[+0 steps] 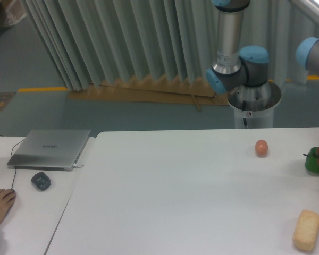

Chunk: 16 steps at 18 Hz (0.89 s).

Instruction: Place the red peppers in a basket

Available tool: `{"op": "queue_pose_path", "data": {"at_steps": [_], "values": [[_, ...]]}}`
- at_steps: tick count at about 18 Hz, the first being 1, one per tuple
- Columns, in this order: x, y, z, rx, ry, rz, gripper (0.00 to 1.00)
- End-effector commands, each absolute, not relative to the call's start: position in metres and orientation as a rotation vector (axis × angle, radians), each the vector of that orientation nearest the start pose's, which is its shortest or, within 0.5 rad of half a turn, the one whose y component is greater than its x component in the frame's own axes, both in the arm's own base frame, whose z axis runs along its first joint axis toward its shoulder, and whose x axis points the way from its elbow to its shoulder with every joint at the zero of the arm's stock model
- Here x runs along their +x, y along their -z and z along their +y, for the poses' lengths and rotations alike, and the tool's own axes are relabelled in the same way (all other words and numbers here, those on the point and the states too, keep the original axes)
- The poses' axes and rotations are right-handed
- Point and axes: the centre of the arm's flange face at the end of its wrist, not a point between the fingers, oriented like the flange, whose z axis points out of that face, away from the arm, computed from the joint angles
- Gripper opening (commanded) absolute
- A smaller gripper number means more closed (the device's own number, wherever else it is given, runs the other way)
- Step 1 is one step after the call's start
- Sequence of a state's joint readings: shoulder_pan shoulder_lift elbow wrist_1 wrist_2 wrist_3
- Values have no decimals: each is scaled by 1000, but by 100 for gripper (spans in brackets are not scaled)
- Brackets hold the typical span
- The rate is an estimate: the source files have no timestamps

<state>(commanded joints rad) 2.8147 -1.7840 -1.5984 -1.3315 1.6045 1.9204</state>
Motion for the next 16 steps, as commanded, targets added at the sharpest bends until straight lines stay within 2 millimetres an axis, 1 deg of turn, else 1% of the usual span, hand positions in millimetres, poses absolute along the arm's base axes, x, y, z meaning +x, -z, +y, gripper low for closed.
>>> {"op": "queue_pose_path", "data": {"at_steps": [1,2,4,6,8,9,10,16], "values": [[-504,-386,299,-2998,-3,1047,52],[-509,-387,296,-2999,-13,1044,52],[-524,-392,281,-3005,-29,1025,52],[-537,-396,282,-3005,-53,1022,52],[-546,-398,285,-3004,-94,1022,52],[-557,-395,288,-3004,-155,1021,52],[-561,-393,290,-3004,-187,1020,52],[-578,-364,290,-3006,-172,1011,52]]}}
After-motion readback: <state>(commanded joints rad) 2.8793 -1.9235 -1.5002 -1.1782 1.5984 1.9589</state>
